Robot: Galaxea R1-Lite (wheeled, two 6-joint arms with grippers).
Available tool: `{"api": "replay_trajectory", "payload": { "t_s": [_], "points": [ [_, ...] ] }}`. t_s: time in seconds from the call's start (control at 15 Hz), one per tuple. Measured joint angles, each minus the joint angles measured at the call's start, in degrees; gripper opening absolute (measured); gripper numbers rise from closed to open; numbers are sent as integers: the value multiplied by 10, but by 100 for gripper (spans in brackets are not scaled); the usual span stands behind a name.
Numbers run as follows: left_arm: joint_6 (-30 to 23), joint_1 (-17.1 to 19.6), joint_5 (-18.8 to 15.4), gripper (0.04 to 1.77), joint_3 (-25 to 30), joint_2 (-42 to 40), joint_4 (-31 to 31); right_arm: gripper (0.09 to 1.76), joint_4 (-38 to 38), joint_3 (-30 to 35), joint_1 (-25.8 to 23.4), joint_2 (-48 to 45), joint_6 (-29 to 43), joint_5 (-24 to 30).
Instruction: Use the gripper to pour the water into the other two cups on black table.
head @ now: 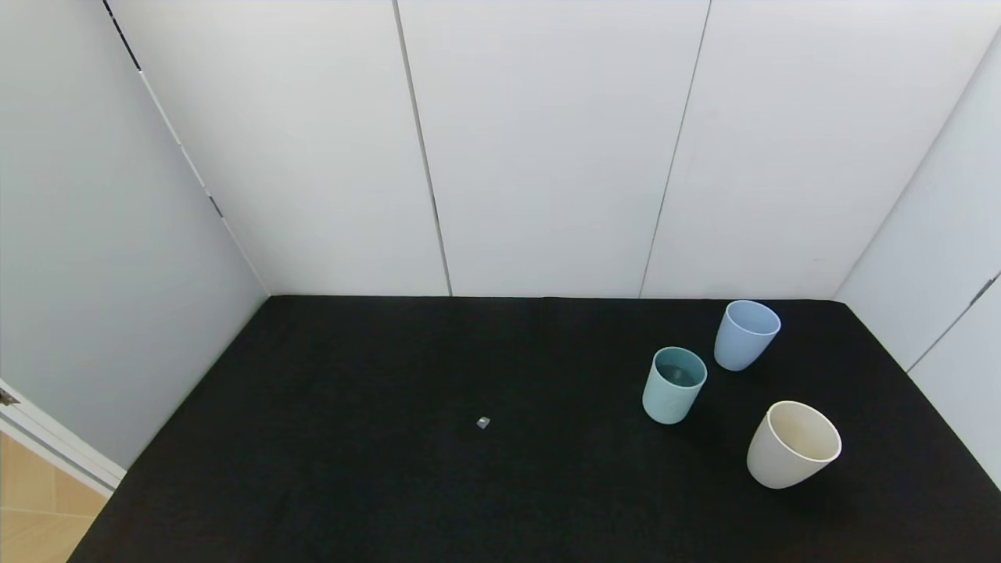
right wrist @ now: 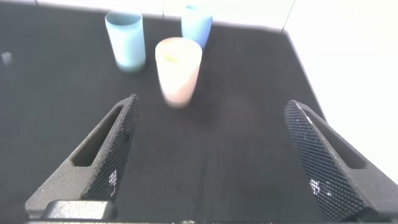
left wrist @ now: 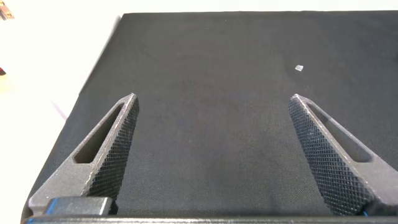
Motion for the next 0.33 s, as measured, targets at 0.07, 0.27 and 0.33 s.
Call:
{"api": "replay_trajectory", "payload": {
  "t_s": [0.07, 0.27, 0.33],
  "points": [
    [0, 0, 0, 172, 0, 0, 0, 170, 0, 1, 0, 0, 1, 0],
    [0, 0, 0, 172, 0, 0, 0, 170, 1, 2, 0, 0, 0, 0],
    [0, 0, 0, 172, 0, 0, 0, 170, 1, 2, 0, 0, 0, 0]
  ]
}}
